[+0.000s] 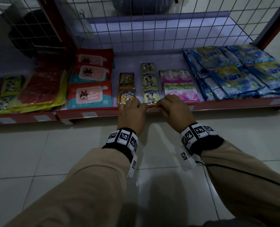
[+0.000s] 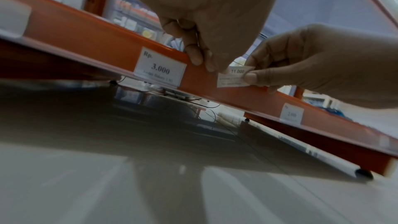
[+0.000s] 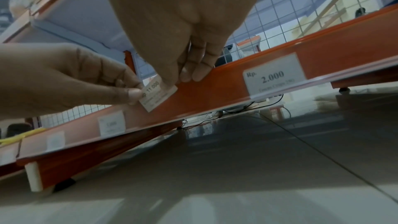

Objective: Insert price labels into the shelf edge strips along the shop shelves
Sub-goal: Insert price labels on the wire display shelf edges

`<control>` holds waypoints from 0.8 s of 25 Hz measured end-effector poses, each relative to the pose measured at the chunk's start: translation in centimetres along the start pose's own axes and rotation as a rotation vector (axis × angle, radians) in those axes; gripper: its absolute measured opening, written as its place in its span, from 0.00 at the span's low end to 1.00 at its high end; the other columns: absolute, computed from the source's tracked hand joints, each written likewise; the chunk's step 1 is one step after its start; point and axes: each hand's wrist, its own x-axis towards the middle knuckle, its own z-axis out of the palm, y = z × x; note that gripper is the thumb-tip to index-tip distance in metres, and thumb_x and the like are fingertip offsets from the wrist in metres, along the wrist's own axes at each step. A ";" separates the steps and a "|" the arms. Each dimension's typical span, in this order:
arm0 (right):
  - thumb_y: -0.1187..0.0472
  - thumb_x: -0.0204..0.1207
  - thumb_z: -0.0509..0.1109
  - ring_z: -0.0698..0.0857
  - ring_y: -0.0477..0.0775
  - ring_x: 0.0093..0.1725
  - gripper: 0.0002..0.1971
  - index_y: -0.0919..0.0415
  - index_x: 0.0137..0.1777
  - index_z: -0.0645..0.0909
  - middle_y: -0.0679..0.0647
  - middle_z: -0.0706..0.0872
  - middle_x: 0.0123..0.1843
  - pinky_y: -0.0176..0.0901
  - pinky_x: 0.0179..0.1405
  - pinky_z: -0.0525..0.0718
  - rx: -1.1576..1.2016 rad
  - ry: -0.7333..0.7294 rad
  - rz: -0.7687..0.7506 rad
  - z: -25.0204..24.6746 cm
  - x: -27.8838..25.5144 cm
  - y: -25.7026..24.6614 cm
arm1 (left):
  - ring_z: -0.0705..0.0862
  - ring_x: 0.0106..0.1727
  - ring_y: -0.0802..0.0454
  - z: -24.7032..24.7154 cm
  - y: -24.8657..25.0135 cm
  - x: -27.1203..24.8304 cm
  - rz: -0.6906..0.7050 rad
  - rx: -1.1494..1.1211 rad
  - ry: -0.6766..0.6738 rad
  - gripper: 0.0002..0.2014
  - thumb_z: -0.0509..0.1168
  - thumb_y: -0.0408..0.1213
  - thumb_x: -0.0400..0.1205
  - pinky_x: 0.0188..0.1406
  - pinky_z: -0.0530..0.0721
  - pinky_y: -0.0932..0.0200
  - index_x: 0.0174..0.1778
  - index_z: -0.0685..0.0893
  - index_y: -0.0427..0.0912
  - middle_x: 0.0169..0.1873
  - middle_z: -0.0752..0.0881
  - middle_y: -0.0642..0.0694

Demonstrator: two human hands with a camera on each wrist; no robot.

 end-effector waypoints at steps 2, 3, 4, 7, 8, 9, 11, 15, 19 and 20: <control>0.63 0.79 0.67 0.78 0.64 0.51 0.09 0.65 0.54 0.83 0.62 0.83 0.50 0.55 0.46 0.78 -0.068 -0.023 -0.018 0.0 -0.2 0.1 | 0.74 0.60 0.43 -0.1 0.2 -0.1 0.003 0.035 -0.002 0.13 0.57 0.42 0.85 0.56 0.64 0.51 0.62 0.83 0.48 0.55 0.79 0.44; 0.61 0.79 0.66 0.77 0.63 0.52 0.09 0.65 0.55 0.83 0.62 0.82 0.50 0.56 0.46 0.79 -0.106 -0.042 -0.025 0.0 -0.3 0.1 | 0.74 0.59 0.43 -0.1 0.3 -0.2 -0.005 0.041 -0.002 0.13 0.57 0.42 0.85 0.56 0.65 0.51 0.61 0.83 0.47 0.54 0.79 0.43; 0.60 0.80 0.66 0.77 0.63 0.52 0.10 0.64 0.55 0.83 0.62 0.82 0.51 0.56 0.46 0.79 -0.141 -0.063 -0.028 0.0 -0.3 0.0 | 0.74 0.59 0.43 -0.1 0.5 -0.3 -0.010 0.046 -0.001 0.13 0.57 0.42 0.85 0.56 0.65 0.51 0.60 0.83 0.46 0.54 0.79 0.43; 0.61 0.80 0.65 0.76 0.62 0.51 0.10 0.65 0.54 0.84 0.62 0.81 0.50 0.56 0.42 0.80 -0.210 -0.099 -0.022 0.2 -0.1 0.0 | 0.74 0.58 0.43 -0.2 0.7 -0.2 -0.001 0.087 -0.009 0.12 0.57 0.42 0.85 0.55 0.67 0.51 0.58 0.84 0.45 0.53 0.79 0.43; 0.62 0.80 0.65 0.76 0.62 0.51 0.09 0.65 0.54 0.84 0.62 0.81 0.49 0.56 0.41 0.80 -0.219 -0.102 -0.020 0.2 -0.1 0.0 | 0.74 0.58 0.43 -0.2 0.8 -0.2 0.003 0.099 -0.015 0.12 0.57 0.42 0.85 0.55 0.67 0.51 0.58 0.84 0.46 0.53 0.79 0.43; 0.63 0.80 0.66 0.76 0.63 0.50 0.09 0.64 0.54 0.85 0.62 0.81 0.48 0.57 0.41 0.80 -0.219 -0.101 -0.018 0.2 -0.1 0.0 | 0.74 0.58 0.44 -0.2 0.8 -0.1 0.006 0.103 -0.024 0.12 0.57 0.42 0.85 0.55 0.67 0.52 0.58 0.84 0.46 0.53 0.78 0.44; 0.64 0.79 0.67 0.76 0.63 0.49 0.08 0.65 0.54 0.84 0.63 0.81 0.47 0.56 0.40 0.80 -0.204 -0.082 -0.015 0.2 -0.3 0.0 | 0.74 0.59 0.44 -0.2 0.8 0.0 0.007 0.103 -0.038 0.12 0.58 0.41 0.85 0.55 0.68 0.52 0.58 0.84 0.46 0.54 0.78 0.43; 0.64 0.79 0.67 0.76 0.63 0.50 0.07 0.65 0.53 0.83 0.63 0.81 0.47 0.53 0.39 0.77 -0.189 -0.071 0.000 0.2 -0.2 0.1 | 0.75 0.59 0.43 -0.2 0.5 0.1 0.034 0.104 -0.050 0.12 0.59 0.41 0.85 0.55 0.70 0.51 0.59 0.85 0.46 0.54 0.79 0.43; 0.65 0.79 0.67 0.77 0.63 0.52 0.08 0.65 0.55 0.84 0.63 0.82 0.50 0.53 0.43 0.78 -0.178 -0.092 0.012 0.3 -0.2 0.1 | 0.75 0.57 0.43 0.0 0.2 -0.1 0.032 0.052 -0.023 0.11 0.59 0.38 0.84 0.51 0.69 0.52 0.58 0.83 0.44 0.53 0.81 0.42; 0.65 0.79 0.67 0.77 0.64 0.51 0.08 0.65 0.54 0.84 0.64 0.82 0.49 0.53 0.42 0.78 -0.167 -0.078 0.014 0.3 -0.4 0.1 | 0.75 0.57 0.42 0.1 0.2 0.0 0.037 0.050 -0.028 0.11 0.58 0.37 0.84 0.51 0.70 0.52 0.58 0.83 0.44 0.53 0.81 0.41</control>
